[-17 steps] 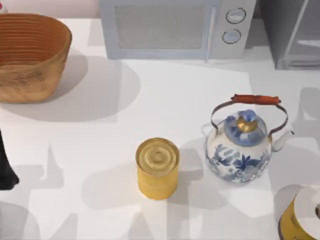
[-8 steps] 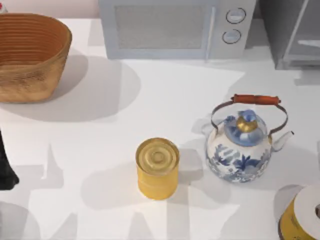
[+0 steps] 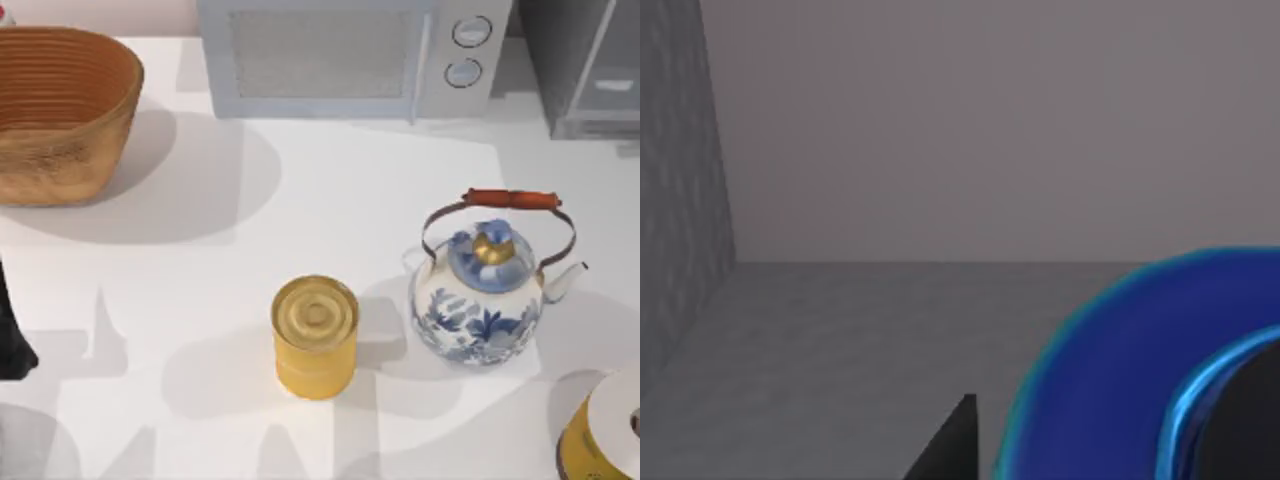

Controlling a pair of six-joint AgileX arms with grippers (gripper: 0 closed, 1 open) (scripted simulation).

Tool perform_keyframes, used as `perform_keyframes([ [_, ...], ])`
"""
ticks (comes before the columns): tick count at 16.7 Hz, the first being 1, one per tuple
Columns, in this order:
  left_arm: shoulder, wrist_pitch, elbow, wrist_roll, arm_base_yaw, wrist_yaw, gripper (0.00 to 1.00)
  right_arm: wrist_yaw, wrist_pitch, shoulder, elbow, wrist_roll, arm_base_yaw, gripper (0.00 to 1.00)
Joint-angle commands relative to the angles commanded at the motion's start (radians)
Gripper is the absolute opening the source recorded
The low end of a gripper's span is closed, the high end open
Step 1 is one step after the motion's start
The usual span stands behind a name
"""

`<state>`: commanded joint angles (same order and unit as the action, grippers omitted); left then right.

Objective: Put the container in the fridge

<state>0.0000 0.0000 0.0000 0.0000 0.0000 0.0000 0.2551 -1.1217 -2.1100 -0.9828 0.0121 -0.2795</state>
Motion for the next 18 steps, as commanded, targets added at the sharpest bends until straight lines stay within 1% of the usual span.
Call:
perform_keyframes([
  [6, 0.000, 0.000, 0.000, 0.000, 0.000, 0.000, 1.00, -0.001, 0.003, -0.004, 0.002, 0.002, 0.005, 0.01],
  [8, 0.000, 0.000, 0.000, 0.000, 0.000, 0.000, 1.00, -0.005, 0.021, -0.030, -0.035, 0.002, 0.008, 0.01],
  [10, 0.000, 0.000, 0.000, 0.000, 0.000, 0.000, 1.00, -0.013, 0.056, -0.075, -0.113, 0.002, 0.015, 0.01],
  [15, 0.000, 0.000, 0.000, 0.000, 0.000, 0.000, 1.00, -0.039, 0.180, -0.210, -0.395, 0.000, 0.041, 0.01],
  [18, 0.000, 0.000, 0.000, 0.000, 0.000, 0.000, 1.00, -0.051, 0.236, -0.261, -0.491, -0.001, 0.053, 0.01],
])
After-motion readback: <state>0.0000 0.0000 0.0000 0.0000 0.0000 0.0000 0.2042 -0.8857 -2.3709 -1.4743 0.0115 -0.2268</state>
